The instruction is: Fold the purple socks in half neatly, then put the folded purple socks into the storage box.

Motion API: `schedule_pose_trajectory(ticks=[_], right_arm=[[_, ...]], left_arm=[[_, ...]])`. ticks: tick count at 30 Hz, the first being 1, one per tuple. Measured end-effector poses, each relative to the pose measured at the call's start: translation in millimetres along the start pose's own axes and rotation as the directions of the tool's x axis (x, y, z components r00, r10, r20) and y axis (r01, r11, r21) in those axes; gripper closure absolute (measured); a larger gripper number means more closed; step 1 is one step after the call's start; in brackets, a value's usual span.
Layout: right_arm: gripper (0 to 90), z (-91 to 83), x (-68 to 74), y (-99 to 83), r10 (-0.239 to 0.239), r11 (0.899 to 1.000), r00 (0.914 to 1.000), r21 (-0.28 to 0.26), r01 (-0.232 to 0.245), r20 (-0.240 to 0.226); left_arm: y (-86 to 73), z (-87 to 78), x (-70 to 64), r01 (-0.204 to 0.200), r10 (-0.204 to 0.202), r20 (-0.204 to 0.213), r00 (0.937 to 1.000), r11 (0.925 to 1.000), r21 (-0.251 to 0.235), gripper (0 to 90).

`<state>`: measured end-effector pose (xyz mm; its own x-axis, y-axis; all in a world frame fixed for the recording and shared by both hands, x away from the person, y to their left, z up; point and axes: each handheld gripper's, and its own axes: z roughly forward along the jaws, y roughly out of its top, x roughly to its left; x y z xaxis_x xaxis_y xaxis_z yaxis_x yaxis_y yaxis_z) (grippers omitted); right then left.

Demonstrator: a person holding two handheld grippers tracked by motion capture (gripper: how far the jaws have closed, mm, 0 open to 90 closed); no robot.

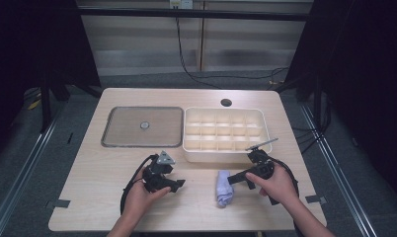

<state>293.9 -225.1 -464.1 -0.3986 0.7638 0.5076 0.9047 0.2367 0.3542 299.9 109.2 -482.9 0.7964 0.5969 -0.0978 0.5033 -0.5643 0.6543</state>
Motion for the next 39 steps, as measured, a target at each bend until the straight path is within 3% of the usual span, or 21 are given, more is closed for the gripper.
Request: schedule_pose_trajectory(ticks=[15, 39], right_arm=[[41.5, 3.4, -3.2, -1.9, 0.033, 0.999, 0.9995, 0.015, -0.032, -0.002], [41.1, 18.0, -2.1, -6.7, 0.058, 0.998, 0.9975, 0.018, -0.057, -0.039]], left_arm=[[-6.5, 4.2, 2.3, -0.048, 0.046, -0.047, 0.9978, 0.9983, -0.033, 28.8], [-14.5, 12.0, 0.7, -0.068, 0.066, -0.045, 0.9968, 0.9970, -0.038, 27.2]])
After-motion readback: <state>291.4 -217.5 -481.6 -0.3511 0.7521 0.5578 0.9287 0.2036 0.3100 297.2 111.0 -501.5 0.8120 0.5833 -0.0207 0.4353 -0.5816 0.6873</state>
